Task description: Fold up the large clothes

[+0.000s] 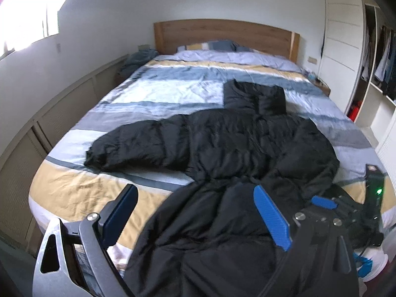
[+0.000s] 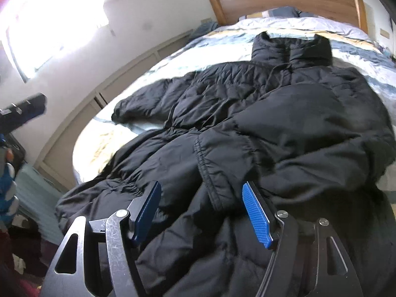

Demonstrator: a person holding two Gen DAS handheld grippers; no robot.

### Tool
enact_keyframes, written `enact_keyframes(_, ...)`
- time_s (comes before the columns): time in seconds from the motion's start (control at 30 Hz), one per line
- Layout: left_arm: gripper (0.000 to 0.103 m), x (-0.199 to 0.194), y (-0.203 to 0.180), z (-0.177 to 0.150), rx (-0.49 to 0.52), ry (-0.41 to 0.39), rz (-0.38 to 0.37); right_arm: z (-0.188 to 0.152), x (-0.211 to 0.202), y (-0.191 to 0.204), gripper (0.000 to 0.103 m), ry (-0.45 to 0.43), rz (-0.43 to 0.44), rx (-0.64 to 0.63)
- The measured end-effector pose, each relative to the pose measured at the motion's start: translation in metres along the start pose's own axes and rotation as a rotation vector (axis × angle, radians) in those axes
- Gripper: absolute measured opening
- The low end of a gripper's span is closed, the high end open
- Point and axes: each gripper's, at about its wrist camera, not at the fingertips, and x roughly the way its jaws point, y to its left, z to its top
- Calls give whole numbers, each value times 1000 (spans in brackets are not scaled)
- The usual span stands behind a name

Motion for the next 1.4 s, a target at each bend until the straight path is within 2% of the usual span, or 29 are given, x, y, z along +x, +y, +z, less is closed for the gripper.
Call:
enact_keyframes(0.23, 95, 40, -79, 8, 39, 73, -103, 9, -56, -76, 69, -95, -146, 74)
enact_keyframes(0.4, 95, 80, -134, 14, 15, 113, -163, 33, -73, -132, 69, -156, -206, 122)
enact_keyframes(0.53, 95, 119, -173, 20, -6, 136, -165, 59, -65, -161, 69, -168, -245, 103)
enact_keyframes(0.63, 95, 151, -198, 27, 9, 139, -141, 77, -54, -181, 69, -170, -235, 97)
enact_keyframes(0.83, 95, 209, -221, 29, 29, 169, -93, 99, -12, -211, 69, -139, -220, 88)
enact_keyframes(0.97, 96, 246, -217, 13, 45, 222, -65, 95, 21, -231, 69, -98, -205, 108)
enact_keyframes(1.07, 96, 260, -211, 4, 40, 239, -78, 89, 41, -243, 69, -74, -189, 135)
enact_keyframes(1.23, 96, 267, -211, 2, 49, 253, -83, 83, 59, -253, 72, -48, -184, 154)
enact_keyframes(1.4, 96, 240, -210, 7, 72, 215, -59, 87, 47, -245, 72, -44, -209, 129)
